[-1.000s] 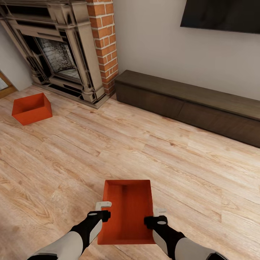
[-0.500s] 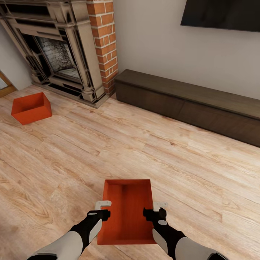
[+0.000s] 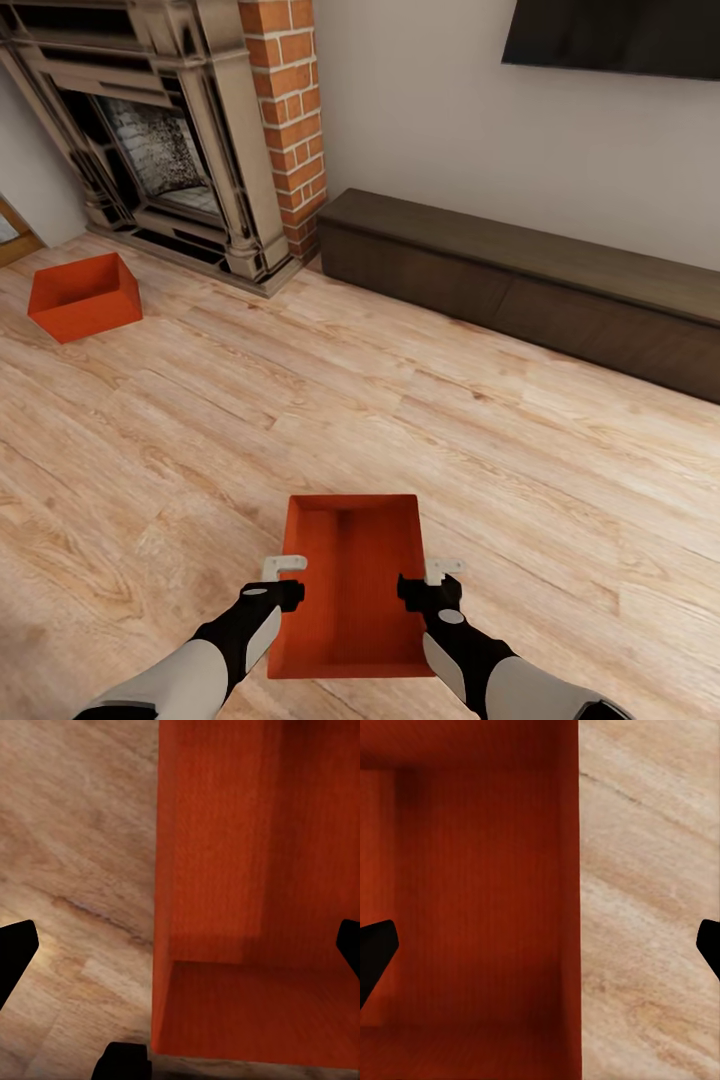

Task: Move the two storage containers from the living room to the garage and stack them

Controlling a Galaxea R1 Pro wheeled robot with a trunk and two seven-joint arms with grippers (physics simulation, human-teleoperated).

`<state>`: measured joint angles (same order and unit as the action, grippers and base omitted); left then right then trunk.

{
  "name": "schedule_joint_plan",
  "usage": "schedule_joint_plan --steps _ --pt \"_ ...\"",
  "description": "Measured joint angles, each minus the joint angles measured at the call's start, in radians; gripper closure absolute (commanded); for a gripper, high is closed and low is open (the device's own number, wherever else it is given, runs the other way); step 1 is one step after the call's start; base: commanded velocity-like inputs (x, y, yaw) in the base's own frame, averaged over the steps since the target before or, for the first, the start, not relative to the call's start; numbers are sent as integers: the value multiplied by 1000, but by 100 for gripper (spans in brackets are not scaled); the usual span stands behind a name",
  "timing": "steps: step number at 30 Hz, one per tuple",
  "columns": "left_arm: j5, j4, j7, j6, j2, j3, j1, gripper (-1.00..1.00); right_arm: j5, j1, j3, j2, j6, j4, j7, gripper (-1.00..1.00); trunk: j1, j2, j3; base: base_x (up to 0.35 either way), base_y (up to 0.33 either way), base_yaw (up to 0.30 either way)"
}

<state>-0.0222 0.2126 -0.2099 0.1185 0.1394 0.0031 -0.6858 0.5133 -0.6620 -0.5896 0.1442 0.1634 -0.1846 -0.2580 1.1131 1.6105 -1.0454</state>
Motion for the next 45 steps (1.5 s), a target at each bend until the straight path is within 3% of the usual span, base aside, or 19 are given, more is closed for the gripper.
schedule_joint_plan --steps 17,24,45 --pt "0 0 0 0 0 0 0 -100 0 0 4 -3 1 0 -2 -100 65 119 -53 0 0 0" --pt "0 0 0 0 0 0 0 -100 -1 0 -1 -34 1 0 -2 -100 92 168 -75 0 0 0" --pt "0 2 0 0 -4 0 0 -100 -2 0 -3 -37 0 0 -2 -100 173 315 -141 0 0 0"
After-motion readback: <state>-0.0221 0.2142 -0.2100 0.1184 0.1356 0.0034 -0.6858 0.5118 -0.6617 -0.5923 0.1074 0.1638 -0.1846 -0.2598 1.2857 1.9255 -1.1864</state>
